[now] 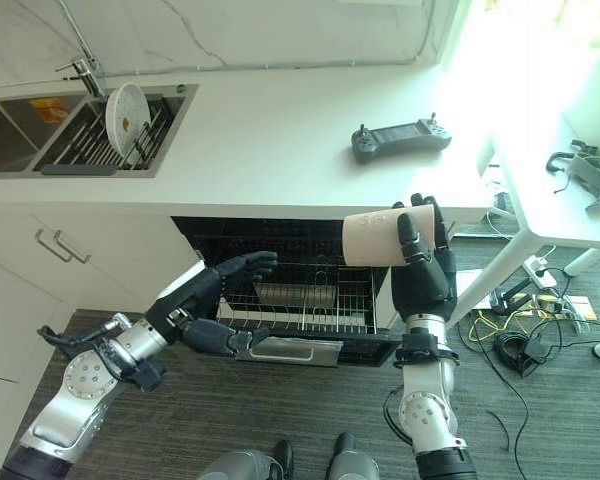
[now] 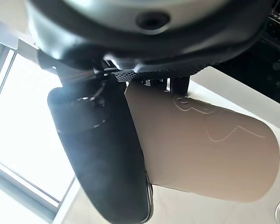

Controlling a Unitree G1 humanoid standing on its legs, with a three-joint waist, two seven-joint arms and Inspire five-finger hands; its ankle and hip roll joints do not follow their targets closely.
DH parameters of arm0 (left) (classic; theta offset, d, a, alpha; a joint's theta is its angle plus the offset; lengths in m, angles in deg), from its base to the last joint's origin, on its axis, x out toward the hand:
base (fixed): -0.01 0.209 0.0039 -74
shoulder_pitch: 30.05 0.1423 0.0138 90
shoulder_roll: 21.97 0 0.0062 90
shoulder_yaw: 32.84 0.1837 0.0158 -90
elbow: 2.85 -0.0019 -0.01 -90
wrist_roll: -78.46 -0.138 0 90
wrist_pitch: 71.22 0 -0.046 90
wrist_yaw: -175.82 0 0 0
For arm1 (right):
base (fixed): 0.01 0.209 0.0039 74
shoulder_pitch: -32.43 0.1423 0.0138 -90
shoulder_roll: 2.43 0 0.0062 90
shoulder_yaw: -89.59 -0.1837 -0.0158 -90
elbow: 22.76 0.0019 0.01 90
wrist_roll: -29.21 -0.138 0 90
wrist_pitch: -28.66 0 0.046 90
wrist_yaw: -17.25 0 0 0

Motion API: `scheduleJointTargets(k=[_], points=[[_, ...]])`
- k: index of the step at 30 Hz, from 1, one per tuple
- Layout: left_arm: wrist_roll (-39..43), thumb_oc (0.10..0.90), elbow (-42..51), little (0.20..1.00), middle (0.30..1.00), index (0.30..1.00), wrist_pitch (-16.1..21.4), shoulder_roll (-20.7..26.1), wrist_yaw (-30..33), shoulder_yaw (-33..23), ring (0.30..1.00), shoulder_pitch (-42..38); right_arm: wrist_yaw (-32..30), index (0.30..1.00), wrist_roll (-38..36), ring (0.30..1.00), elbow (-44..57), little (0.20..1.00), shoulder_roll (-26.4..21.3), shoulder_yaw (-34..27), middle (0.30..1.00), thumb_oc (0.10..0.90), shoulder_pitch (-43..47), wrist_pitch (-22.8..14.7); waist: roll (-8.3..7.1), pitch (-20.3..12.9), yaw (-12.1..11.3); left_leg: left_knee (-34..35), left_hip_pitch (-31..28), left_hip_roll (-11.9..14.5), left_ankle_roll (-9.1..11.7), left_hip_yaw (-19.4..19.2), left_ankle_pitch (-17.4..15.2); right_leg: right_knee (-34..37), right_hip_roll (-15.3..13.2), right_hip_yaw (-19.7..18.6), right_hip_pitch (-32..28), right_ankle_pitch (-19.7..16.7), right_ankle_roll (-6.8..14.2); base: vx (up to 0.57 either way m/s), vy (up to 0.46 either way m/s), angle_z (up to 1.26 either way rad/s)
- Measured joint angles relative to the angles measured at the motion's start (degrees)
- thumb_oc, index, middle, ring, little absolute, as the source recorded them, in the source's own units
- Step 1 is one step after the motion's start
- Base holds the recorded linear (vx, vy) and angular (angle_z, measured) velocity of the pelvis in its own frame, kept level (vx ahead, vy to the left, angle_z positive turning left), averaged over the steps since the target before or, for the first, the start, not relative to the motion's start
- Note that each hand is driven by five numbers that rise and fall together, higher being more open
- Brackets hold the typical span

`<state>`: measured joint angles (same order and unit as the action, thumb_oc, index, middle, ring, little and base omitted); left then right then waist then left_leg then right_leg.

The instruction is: Place the dishes in the dishwasher.

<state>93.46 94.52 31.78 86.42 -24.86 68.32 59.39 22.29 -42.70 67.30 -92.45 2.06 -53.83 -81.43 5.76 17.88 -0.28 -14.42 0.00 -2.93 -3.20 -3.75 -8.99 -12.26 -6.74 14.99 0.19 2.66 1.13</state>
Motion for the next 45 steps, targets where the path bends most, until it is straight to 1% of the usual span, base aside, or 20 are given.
scheduleJointTargets(k=[3,5,7,8,9,10,13,14,16,17,19,20,22,23,25,27,29,33,37,45], points=[[-4.45,0.800,-0.85,0.900,0.900,0.900,-0.15,-0.01,2.33,-0.17,0.900,1.37,-1.61,0.300,4.80,0.300,-0.04,0.300,-0.29,-0.03,0.300,0.400,-0.32,0.98,0.05,-0.54,0.02,0.00,0.22,0.00,-0.01,-0.05,0.00,-0.06,0.00,-0.06,0.32,0.01,0.01,0.00,0.000,0.00],[-10.51,0.800,-3.82,0.900,0.900,0.900,-0.55,0.27,4.53,-0.15,0.900,1.55,-2.85,0.300,9.04,0.300,-0.53,0.300,-0.92,-0.01,0.300,0.400,-1.12,2.32,-0.05,-1.80,0.03,-0.01,0.73,0.04,-0.14,-0.04,0.09,-0.06,0.03,-0.05,0.79,0.04,0.02,0.04,0.002,0.00],[-17.90,0.800,-7.80,0.900,0.900,0.900,-0.50,0.80,8.62,-0.09,0.900,1.69,-3.09,0.300,11.38,0.300,-2.94,0.300,-2.84,0.02,0.300,0.400,-1.19,3.82,-0.27,-2.31,0.14,-0.04,0.72,0.05,-0.40,-0.08,0.25,-0.06,0.03,-0.06,0.79,0.04,0.02,0.07,0.000,-0.01],[-23.41,0.800,-10.38,0.900,0.900,0.900,-0.48,0.99,11.86,-0.03,0.900,1.67,-3.55,0.300,12.33,0.300,-4.80,0.300,-3.90,0.00,0.300,0.400,-1.25,4.83,-0.62,-2.46,0.13,-0.04,0.74,0.08,-0.06,-0.09,0.04,-0.07,0.04,-0.06,0.79,0.04,0.02,0.08,0.005,0.00],[-29.95,0.800,-14.50,0.900,0.900,0.900,-0.49,2.28,16.35,0.22,0.900,1.64,-4.54,0.300,13.71,0.300,-8.23,0.300,-4.93,0.23,0.300,0.400,-1.29,7.04,-1.40,-2.76,0.08,-0.04,0.77,0.14,0.04,-0.13,-0.17,-0.09,0.05,-0.06,0.80,0.04,0.01,0.06,0.006,0.00],[-33.14,0.800,-15.49,0.900,0.900,0.900,-0.48,3.53,18.06,0.35,0.900,1.63,-4.99,0.300,13.99,0.300,-9.55,0.300,-4.93,0.64,0.300,0.400,-1.40,7.88,-1.76,-2.74,0.07,-0.05,0.81,0.13,-0.02,-0.21,-0.21,-0.09,0.03,-0.06,0.83,0.04,0.02,0.08,0.015,-0.01],[-38.10,0.800,-16.36,0.900,0.900,0.900,0.48,5.63,21.14,1.51,0.900,1.13,-4.87,0.300,15.92,0.300,-10.56,0.300,-4.93,2.54,0.300,0.400,-1.13,9.32,-2.47,-2.68,-0.09,-0.37,0.97,0.14,-0.14,-0.40,-0.92,0.07,-0.04,-0.12,0.81,0.21,0.02,0.20,0.042,0.01],[-44.78,0.800,-24.38,0.900,0.900,0.900,1.16,11.57,25.28,11.54,0.900,-6.84,-4.54,0.300,19.83,0.300,-19.90,0.300,-10.09,7.45,0.300,0.400,3.96,12.89,-3.24,-2.69,-0.07,-1.35,1.43,0.38,-0.29,-0.75,-1.34,-0.93,-0.17,-0.05,1.12,0.69,0.48,0.07,0.016,0.07],[-45.98,0.800,-25.45,0.900,0.900,0.900,1.19,12.41,26.29,12.01,0.900,-7.58,-4.89,0.300,20.12,0.300,-21.51,0.300,-11.31,7.80,0.300,0.400,5.10,15.92,-3.62,-2.52,-0.39,-2.01,3.49,0.27,-0.72,-0.78,-0.83,-0.93,-0.27,0.07,2.80,0.74,0.57,-0.04,0.008,0.09],[-46.87,0.800,-25.44,0.900,0.900,0.900,1.23,12.56,27.22,12.37,0.900,-10.15,-5.01,0.300,20.11,0.300,-21.82,0.300,-13.10,7.80,0.300,0.400,8.56,17.45,-3.29,-0.95,-0.22,-3.37,5.98,0.30,-0.80,-0.70,-0.70,-0.91,-0.27,0.28,4.72,0.27,0.48,-0.16,0.008,0.10],[-46.71,0.800,-25.39,0.900,0.900,0.900,1.48,13.38,27.65,12.76,0.900,-14.09,-5.00,0.300,20.21,0.300,-23.59,0.300,-14.10,7.84,0.300,0.400,15.46,18.92,-2.82,2.50,-0.06,-5.04,8.54,0.49,-1.12,-0.78,-0.45,-1.01,-0.15,0.51,6.79,-0.37,0.25,-0.16,0.016,0.08],[-46.70,0.800,-25.37,0.900,0.900,0.900,2.12,15.48,27.64,14.12,0.900,-18.22,-5.01,0.300,20.38,0.300,-25.42,0.300,-14.66,7.85,0.300,0.400,21.15,19.36,-2.48,5.16,-0.07,-5.71,10.85,0.59,-1.46,-0.75,0.01,-1.18,-0.10,0.55,8.81,-1.21,0.23,-0.08,0.019,0.03],[-46.53,0.800,-25.39,0.900,0.900,0.900,2.36,16.15,27.39,14.74,0.900,-22.77,-4.98,0.300,23.32,0.300,-27.94,0.300,-15.01,7.84,0.300,0.400,27.48,20.38,-1.89,9.28,-0.16,-5.89,11.69,0.57,-1.84,-0.71,0.68,-1.32,-0.22,0.78,9.51,-1.84,-0.04,-0.05,0.016,0.06],[-45.78,0.800,-25.22,0.900,0.900,0.900,2.60,16.15,27.21,14.88,0.900,-23.74,-4.81,0.300,25.23,0.300,-28.12,0.300,-15.03,7.93,0.300,0.400,28.45,21.50,-1.76,10.34,-0.36,-5.81,11.66,0.57,-1.87,-0.64,0.71,-1.37,-0.23,0.85,9.51,-1.84,-0.04,-0.04,0.019,0.05],[-44.50,0.800,-25.25,0.900,0.900,0.900,3.23,16.17,26.19,15.18,0.900,-24.25,-3.68,0.300,28.46,0.300,-29.52,0.300,-15.09,8.10,0.300,0.400,28.70,22.86,-1.71,10.71,-0.71,-5.47,11.54,0.57,-1.88,-0.65,0.71,-1.25,-0.22,0.84,9.51,-1.83,-0.04,-0.05,0.019,0.01],[-44.44,0.800,-25.26,0.900,0.900,0.900,4.04,16.19,24.86,16.62,0.900,-26.16,-3.55,0.300,31.32,0.300,-34.88,0.300,-16.08,8.51,0.300,0.400,30.47,24.30,-1.47,11.53,-1.48,-5.24,11.51,0.49,-1.94,-0.64,0.76,-1.12,-0.26,0.84,9.51,-1.83,-0.04,-0.08,0.012,0.02],[-42.78,0.800,-25.22,0.900,0.900,0.900,4.73,16.60,23.28,17.95,0.900,-27.64,-2.95,0.300,31.34,0.300,-39.25,0.300,-16.90,8.52,0.300,0.400,32.31,24.40,-1.24,12.41,-1.60,-4.42,12.01,0.30,-1.83,-0.54,1.23,-0.91,-0.43,1.04,10.03,-1.85,-0.01,-0.10,0.006,0.04],[-42.15,0.800,-25.22,0.900,0.900,0.900,4.94,16.60,22.21,17.98,0.900,-28.05,-1.68,0.300,31.56,0.300,-39.25,0.300,-17.14,8.52,0.300,0.400,34.36,24.37,-1.24,12.56,-1.47,-3.67,13.37,0.12,-1.70,-0.30,1.95,-0.93,-0.56,1.22,11.72,-1.92,-0.06,-0.04,0.006,0.03],[-42.10,0.800,-25.15,0.900,0.900,0.900,5.31,16.61,20.67,17.98,0.900,-28.51,-1.49,0.300,35.96,0.300,-39.38,0.300,-17.15,8.56,0.300,0.400,36.37,24.29,-1.16,12.66,-1.58,-3.39,13.68,0.09,-1.68,-0.22,1.98,-0.91,-0.59,1.30,12.15,-1.90,-0.07,-0.01,0.007,0.00],[-39.89,0.800,-24.27,0.900,0.900,0.900,5.75,16.66,18.55,18.16,0.900,-31.26,0.01,0.300,38.08,0.300,-43.04,0.300,-16.93,9.22,0.300,0.400,40.23,24.10,-1.08,12.89,-2.08,-3.40,14.77,-0.25,-1.91,0.00,2.17,-1.00,-0.89,1.35,13.18,-1.91,-0.05,0.00,0.006,0.02]])
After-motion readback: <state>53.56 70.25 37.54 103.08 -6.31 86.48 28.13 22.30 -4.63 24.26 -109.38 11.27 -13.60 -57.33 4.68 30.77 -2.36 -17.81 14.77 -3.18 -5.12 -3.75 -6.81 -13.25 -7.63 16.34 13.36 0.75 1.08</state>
